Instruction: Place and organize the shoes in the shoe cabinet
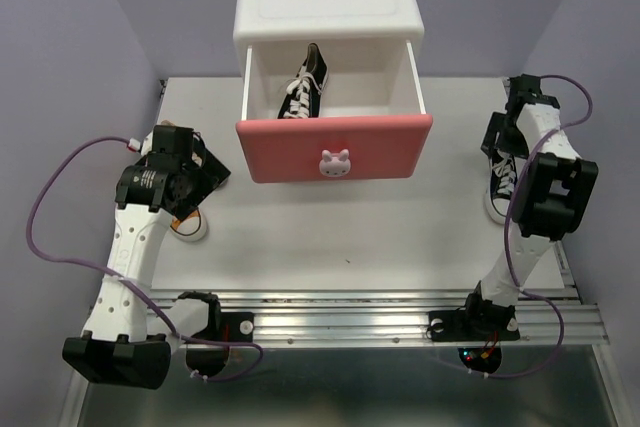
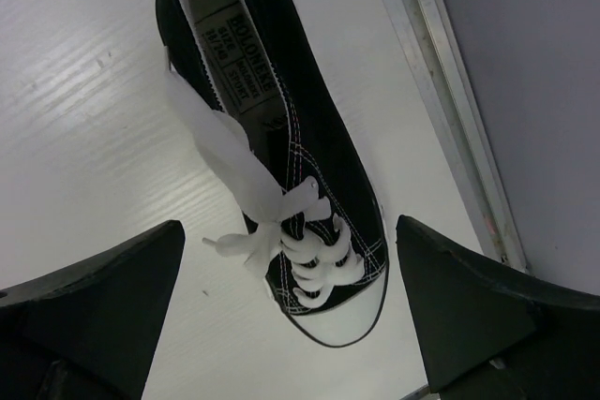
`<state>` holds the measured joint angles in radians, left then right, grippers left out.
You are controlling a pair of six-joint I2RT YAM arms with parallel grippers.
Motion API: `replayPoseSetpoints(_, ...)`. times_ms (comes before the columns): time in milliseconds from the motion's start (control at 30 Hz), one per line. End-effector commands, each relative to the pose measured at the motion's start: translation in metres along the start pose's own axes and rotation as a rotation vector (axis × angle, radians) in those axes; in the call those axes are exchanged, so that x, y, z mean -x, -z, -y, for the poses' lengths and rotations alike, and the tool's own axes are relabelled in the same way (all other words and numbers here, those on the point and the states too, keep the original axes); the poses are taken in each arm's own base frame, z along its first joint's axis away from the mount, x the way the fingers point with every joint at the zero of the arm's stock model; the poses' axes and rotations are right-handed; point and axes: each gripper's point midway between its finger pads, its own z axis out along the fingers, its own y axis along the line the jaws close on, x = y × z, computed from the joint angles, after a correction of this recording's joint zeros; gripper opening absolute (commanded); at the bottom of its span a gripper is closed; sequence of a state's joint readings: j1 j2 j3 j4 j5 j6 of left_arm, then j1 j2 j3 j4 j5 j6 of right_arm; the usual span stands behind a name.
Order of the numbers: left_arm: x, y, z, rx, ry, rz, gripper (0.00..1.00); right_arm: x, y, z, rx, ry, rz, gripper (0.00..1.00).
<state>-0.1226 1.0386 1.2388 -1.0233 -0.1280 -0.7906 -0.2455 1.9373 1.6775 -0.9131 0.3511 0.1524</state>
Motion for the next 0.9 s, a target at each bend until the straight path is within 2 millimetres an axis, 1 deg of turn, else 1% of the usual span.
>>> replayPoseSetpoints(0,0.008,0.008,-0.003,0.022,-0.026,0.022,0.99,0.004,-0.018,0.000,0.025,-0.005,0.011,1.00)
replayPoseSetpoints(67,0.007,0.007,-0.005,0.028,-0.029,0.018,0.99,0.001,-0.024,-0.007,0.052,-0.006,-0.005,0.96)
replayPoseSetpoints(100,0.007,0.007,-0.005,0.030,-0.029,0.017,0.99,-0.001,-0.030,-0.007,0.056,-0.012,-0.020,0.94)
replayPoseSetpoints(133,0.006,0.006,-0.005,0.031,-0.029,0.014,0.99,-0.001,-0.032,-0.010,0.069,-0.011,-0.024,0.92)
replayPoseSetpoints(200,0.006,0.006,-0.005,0.029,-0.030,0.012,0.99,-0.002,-0.039,-0.015,0.081,-0.013,-0.036,0.91)
replayPoseSetpoints(267,0.006,0.005,-0.005,0.031,-0.034,0.010,0.99,-0.001,-0.043,-0.018,0.088,-0.014,-0.044,0.80)
replayPoseSetpoints(300,0.006,0.005,-0.005,0.031,-0.037,0.008,0.99,0.001,-0.043,-0.019,0.088,-0.016,-0.044,0.71)
replayPoseSetpoints(333,0.005,0.004,-0.005,0.032,-0.039,0.007,0.99,0.000,-0.046,-0.019,0.087,-0.016,-0.050,0.55)
replayPoseSetpoints(367,0.005,0.004,-0.005,0.036,-0.041,0.004,0.99,0.001,-0.046,-0.020,0.087,-0.018,-0.047,0.48)
replayPoseSetpoints(400,0.005,0.003,-0.005,0.037,-0.044,0.002,0.99,0.000,-0.047,-0.020,0.085,-0.017,-0.051,0.45)
replayPoseSetpoints(467,0.005,0.003,-0.005,0.038,-0.049,0.001,0.99,-0.006,-0.050,-0.021,0.085,-0.017,-0.070,0.31)
replayPoseSetpoints(500,0.006,0.003,-0.005,0.037,-0.052,0.004,0.99,-0.012,-0.052,-0.019,0.095,-0.025,-0.088,0.16)
replayPoseSetpoints(567,0.007,0.003,-0.004,0.037,-0.055,0.004,0.99,-0.015,-0.051,-0.019,0.100,-0.030,-0.093,0.01)
replayPoseSetpoints(633,0.007,0.001,-0.003,0.038,-0.055,0.003,0.99,-0.009,-0.035,-0.020,0.131,-0.059,-0.064,0.01)
replayPoseSetpoints(667,0.008,0.001,-0.002,0.031,-0.053,0.005,0.99,-0.003,-0.027,-0.021,0.149,-0.076,-0.038,0.01)
replayPoseSetpoints(700,0.007,0.000,-0.001,0.029,-0.053,0.003,0.99,0.011,-0.005,-0.019,0.177,-0.105,0.023,0.01)
replayPoseSetpoints(767,0.007,-0.001,0.001,0.022,-0.045,0.004,0.99,0.029,0.025,-0.024,0.254,-0.164,0.090,0.01)
replayPoseSetpoints(800,0.008,-0.002,0.004,0.011,-0.041,0.005,0.99,0.052,0.061,-0.023,0.313,-0.212,0.185,0.01)
replayPoseSetpoints(867,0.008,-0.004,0.006,0.002,-0.033,0.007,0.99,0.074,0.104,-0.029,0.431,-0.259,0.283,0.01)
